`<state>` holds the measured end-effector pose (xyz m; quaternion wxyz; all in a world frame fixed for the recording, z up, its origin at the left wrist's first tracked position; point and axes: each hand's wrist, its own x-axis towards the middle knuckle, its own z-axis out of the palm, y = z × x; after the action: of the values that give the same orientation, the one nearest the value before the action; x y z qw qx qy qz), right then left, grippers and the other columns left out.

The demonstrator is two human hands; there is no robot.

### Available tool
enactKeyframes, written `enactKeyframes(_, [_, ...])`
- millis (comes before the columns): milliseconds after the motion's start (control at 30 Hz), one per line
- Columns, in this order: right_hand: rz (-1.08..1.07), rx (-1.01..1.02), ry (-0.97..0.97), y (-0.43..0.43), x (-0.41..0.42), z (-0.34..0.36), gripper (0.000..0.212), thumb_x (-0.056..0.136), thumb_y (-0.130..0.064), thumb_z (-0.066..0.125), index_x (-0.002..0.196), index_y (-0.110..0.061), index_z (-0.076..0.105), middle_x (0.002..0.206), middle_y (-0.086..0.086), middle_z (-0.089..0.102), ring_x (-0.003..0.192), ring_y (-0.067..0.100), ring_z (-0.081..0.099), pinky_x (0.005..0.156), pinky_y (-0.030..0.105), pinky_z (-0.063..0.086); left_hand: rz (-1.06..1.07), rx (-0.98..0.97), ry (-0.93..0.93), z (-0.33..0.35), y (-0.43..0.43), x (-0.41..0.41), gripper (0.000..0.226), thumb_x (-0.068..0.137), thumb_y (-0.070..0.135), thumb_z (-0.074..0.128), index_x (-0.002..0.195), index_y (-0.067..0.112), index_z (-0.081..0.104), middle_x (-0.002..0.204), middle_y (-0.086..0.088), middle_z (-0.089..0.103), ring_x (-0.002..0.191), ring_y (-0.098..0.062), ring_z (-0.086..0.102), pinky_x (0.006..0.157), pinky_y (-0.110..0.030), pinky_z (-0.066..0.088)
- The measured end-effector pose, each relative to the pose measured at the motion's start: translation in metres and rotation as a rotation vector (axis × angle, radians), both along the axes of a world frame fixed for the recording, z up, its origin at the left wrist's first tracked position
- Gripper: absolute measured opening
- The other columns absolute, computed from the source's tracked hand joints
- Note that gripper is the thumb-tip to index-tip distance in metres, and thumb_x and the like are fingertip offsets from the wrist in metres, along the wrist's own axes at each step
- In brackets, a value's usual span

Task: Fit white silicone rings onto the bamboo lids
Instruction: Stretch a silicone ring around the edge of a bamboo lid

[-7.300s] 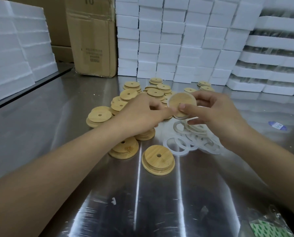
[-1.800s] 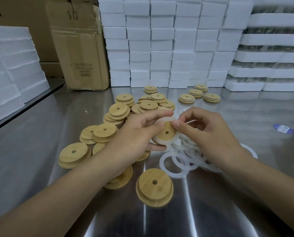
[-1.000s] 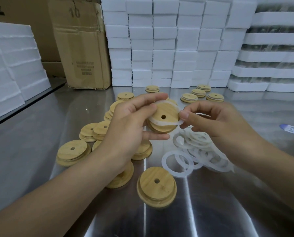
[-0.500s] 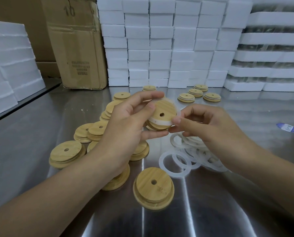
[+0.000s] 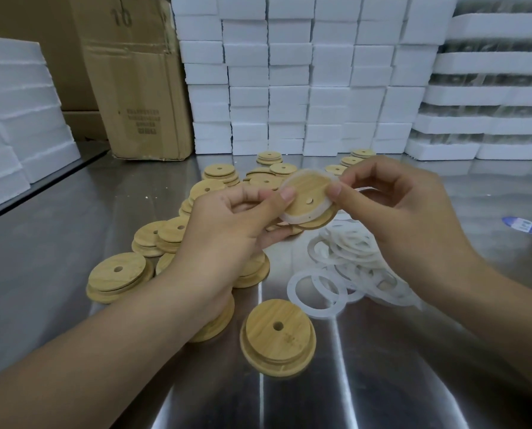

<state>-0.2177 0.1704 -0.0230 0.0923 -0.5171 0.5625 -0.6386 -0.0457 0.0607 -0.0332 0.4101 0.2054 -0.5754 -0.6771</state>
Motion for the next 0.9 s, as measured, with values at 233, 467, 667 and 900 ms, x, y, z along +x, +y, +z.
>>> enactKeyframes(233, [-0.010,0.030,0.032,0.001,-0.001,0.000,0.011,0.095,-0.017,0.078,0.085,-0.014,0.074,0.084,-0.005,0.077,0.074,0.009,0.073,0.073,0.021,0.057,0.003,-0.090,-0.107,0.003,-0.002,0.002,0.029,0.089,0.021,0.084,0.112,0.008,0.072,0.096,-0.009,0.084,0.091,-0.022,0.082,0.074,-0.024,0.064])
enactKeyframes(467, [0.084,0.147,0.011,0.000,-0.007,-0.001,0.014,0.095,-0.022,0.075,0.081,-0.020,0.077,0.084,-0.006,0.078,0.079,0.006,0.072,0.075,0.021,0.051,-0.093,-0.076,-0.072,0.004,-0.003,0.005,0.023,0.091,0.009,0.080,0.114,0.013,0.078,0.102,-0.011,0.083,0.096,-0.024,0.082,0.073,-0.028,0.065])
enactKeyframes(667, [0.190,0.251,-0.043,0.000,-0.010,0.001,0.014,0.089,-0.030,0.070,0.080,-0.023,0.078,0.091,-0.003,0.079,0.085,0.012,0.073,0.086,0.040,0.049,-0.055,-0.020,-0.015,0.003,-0.008,0.007,0.025,0.087,0.010,0.083,0.112,0.012,0.079,0.105,-0.010,0.083,0.098,-0.025,0.082,0.072,-0.030,0.066])
enactKeyframes(900, [0.116,0.243,0.018,0.000,-0.008,-0.001,0.017,0.099,-0.029,0.072,0.087,-0.018,0.074,0.092,0.001,0.080,0.091,0.018,0.078,0.083,0.036,0.051,-0.083,0.021,0.023,0.000,-0.007,0.005,0.033,0.087,0.012,0.082,0.119,0.007,0.073,0.108,-0.012,0.083,0.101,-0.027,0.081,0.072,-0.032,0.066])
